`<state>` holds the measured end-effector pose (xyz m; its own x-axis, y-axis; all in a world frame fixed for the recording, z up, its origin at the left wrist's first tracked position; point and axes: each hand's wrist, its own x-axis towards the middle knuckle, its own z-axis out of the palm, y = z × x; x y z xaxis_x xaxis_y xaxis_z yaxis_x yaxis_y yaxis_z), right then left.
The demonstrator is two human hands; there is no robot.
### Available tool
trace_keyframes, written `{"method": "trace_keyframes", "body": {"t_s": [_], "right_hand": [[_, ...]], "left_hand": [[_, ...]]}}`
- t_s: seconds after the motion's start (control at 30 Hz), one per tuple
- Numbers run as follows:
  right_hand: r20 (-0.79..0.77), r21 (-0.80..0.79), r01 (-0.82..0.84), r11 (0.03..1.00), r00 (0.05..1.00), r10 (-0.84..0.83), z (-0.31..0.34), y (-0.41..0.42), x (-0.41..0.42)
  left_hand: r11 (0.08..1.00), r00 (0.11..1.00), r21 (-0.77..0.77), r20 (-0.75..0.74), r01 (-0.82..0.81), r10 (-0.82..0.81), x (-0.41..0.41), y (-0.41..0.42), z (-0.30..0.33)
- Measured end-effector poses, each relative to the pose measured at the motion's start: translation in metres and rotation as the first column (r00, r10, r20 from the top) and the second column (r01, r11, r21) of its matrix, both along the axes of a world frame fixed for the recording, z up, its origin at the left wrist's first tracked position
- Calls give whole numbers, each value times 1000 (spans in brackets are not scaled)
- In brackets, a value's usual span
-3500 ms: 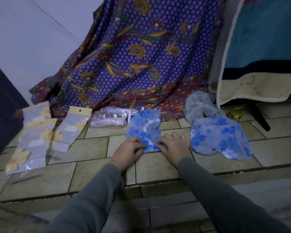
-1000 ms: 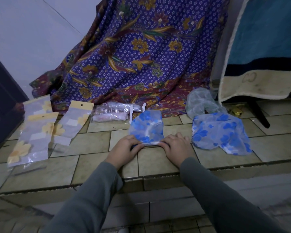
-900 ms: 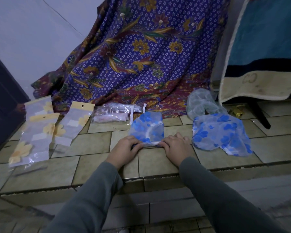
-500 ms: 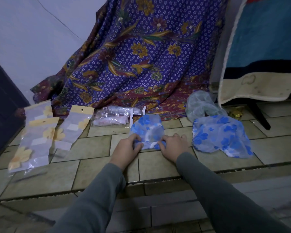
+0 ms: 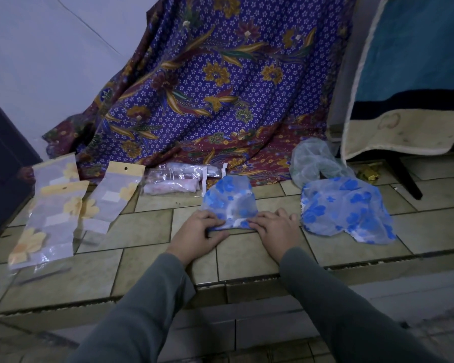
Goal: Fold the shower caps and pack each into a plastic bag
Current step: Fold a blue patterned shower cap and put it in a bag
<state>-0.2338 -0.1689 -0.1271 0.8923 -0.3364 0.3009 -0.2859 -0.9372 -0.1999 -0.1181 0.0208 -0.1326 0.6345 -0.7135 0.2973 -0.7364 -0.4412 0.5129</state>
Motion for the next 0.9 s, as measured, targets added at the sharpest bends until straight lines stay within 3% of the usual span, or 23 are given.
{"method": "trace_keyframes", "body": {"t_s": [0.1,0.23,0.63,0.9], "right_hand": [[-40,53,16,998,999,-14,3,2,-1],[-73,94,16,995,997,-9,7,3,-2],[-66,54,-16,998,998,20,5,10,-21],[-85,78,43,996,996,-36,9,9,-1]], "left_hand": [[1000,997,16,-79,-7,9,6,-5,4],[1000,997,-7,-76,1,-2,7,-5,3],[1000,981,-1,196,-11,11,-16,7,-3],[993,993,30,-9,-117,118,-8,-1,3]]}}
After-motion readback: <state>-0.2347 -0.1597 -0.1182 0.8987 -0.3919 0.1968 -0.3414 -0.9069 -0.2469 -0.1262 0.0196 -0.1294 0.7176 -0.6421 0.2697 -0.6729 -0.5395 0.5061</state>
